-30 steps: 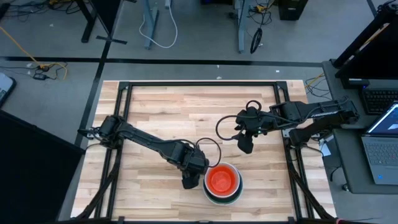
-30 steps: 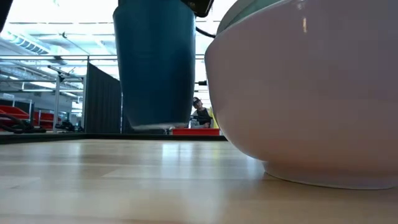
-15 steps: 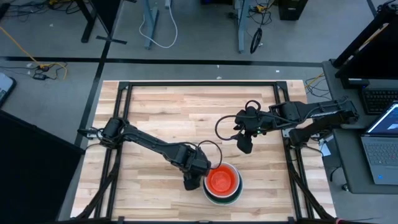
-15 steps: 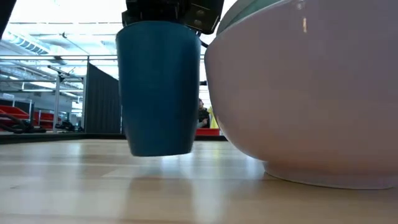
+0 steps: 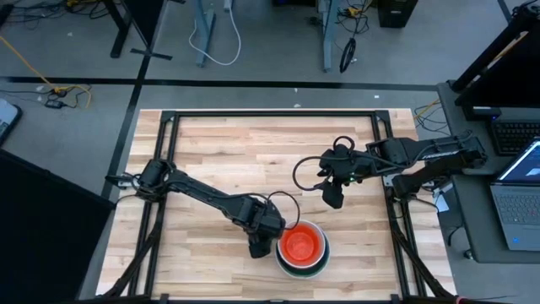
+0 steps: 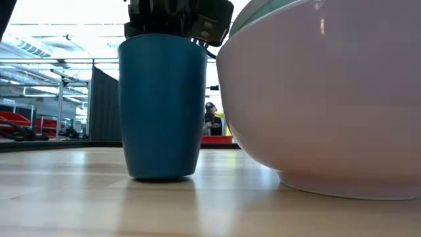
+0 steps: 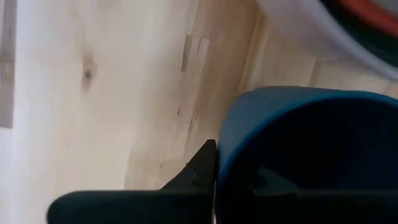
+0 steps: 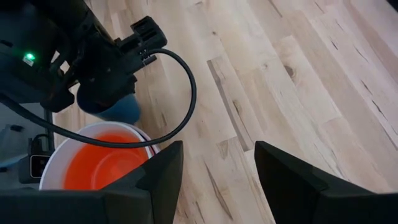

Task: Nest bowls inside each other
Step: Put the cup next to the stack on the left, then return to home position

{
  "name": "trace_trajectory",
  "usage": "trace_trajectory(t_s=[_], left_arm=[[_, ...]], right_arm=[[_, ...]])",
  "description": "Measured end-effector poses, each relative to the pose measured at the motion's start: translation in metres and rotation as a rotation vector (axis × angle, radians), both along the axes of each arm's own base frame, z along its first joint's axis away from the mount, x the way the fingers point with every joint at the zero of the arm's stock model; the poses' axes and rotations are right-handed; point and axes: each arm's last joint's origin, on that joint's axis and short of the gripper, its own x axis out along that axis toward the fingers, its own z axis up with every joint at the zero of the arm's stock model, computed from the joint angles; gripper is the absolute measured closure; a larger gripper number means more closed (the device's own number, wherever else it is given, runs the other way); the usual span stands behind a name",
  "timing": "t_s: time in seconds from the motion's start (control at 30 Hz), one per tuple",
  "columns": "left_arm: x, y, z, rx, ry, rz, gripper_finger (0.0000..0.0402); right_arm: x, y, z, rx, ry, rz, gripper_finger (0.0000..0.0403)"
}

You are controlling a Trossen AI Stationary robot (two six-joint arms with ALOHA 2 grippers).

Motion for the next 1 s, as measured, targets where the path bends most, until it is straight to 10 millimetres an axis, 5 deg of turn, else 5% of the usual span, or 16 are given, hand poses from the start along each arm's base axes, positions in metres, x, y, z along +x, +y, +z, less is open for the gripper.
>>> trace_trajectory(t_s=[0.33, 1.0], left_arm=[[0.001, 0.000, -0.001, -0.023, -0.001, 0.018, 0.0336], [0.005, 0.000, 0.039, -0.035, -0.020, 0.026, 0.0333]], right_arm=[[0.000, 0.000, 0.000, -0.005, 0.001, 0.006, 0.0218], [0.001, -0.005, 0.000, -0.024, 0.003, 0.008, 0.0218]])
